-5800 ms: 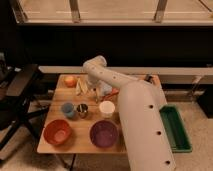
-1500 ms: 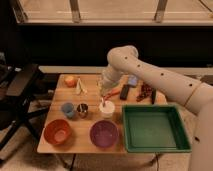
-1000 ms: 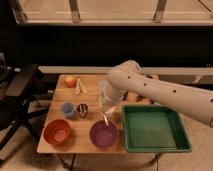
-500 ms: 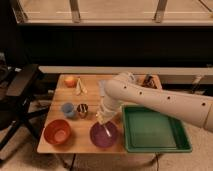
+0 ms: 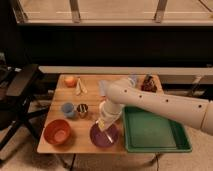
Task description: Place fork in purple bowl
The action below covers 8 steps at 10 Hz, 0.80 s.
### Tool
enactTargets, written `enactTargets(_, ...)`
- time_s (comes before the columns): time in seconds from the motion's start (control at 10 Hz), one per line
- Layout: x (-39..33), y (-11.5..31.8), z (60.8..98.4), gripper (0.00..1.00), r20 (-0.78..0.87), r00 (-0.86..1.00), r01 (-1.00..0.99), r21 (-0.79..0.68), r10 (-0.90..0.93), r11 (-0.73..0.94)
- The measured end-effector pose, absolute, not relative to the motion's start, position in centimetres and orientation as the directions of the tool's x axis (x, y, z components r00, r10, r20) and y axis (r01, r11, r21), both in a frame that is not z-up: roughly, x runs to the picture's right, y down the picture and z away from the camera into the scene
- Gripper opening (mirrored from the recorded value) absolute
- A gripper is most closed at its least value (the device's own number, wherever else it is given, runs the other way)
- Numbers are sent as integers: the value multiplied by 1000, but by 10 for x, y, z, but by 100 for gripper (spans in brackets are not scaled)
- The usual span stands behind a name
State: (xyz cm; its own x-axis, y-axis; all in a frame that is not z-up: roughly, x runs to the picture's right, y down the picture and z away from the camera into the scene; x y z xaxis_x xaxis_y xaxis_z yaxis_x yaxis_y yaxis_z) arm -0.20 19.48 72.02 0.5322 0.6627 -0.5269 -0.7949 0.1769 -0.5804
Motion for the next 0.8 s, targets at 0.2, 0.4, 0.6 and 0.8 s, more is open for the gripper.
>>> enactTargets(0.2,0,206,730,35,-551,517,-803,-578,655,148)
enactTargets(0.4,7,205,736,56,-577,467,-829,-549,670,105)
enactTargets(0.6,13,202,740,66,-600,412,-854,-516,685,62)
enactTargets(0.8,20,196,742,66,-609,367,-872,-488,703,33)
